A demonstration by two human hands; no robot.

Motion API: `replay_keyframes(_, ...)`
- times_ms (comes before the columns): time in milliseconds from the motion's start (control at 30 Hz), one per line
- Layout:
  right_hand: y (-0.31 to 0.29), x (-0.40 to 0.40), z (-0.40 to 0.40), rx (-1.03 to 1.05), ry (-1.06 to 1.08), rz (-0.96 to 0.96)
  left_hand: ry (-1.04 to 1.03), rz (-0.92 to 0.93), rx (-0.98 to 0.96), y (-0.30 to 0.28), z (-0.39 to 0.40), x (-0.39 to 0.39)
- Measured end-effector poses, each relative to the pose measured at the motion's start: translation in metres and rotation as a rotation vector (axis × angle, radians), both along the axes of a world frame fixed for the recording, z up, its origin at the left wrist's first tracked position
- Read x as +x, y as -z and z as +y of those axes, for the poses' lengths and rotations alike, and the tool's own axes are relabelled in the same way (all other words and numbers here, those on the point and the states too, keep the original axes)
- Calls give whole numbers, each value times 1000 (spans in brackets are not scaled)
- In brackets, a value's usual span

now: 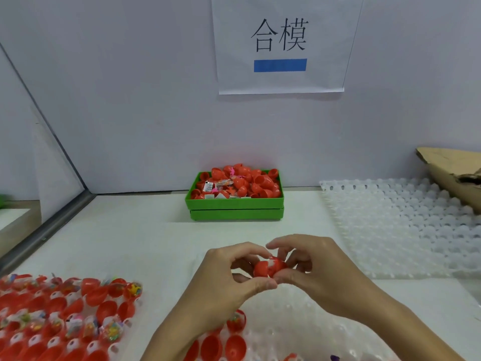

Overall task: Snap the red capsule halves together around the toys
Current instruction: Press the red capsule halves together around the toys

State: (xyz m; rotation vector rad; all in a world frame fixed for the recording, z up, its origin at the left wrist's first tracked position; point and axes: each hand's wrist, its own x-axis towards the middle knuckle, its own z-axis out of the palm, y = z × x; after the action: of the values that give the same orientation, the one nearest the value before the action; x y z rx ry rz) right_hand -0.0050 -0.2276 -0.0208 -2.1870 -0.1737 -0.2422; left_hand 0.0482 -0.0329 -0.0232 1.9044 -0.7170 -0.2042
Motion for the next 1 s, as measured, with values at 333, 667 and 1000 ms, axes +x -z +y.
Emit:
replay_keyframes(333, -12, -6, -4, 88, -64, 52, 68, -11, -91, 11, -2, -6)
replay_keyframes(667, -10, -5, -6, 196, -144, 228, 1, 59, -160, 20, 5, -4)
replay_keyframes(1000, 8, -4, -10, 244, -157, 270, 3, 110, -111, 23, 8, -6)
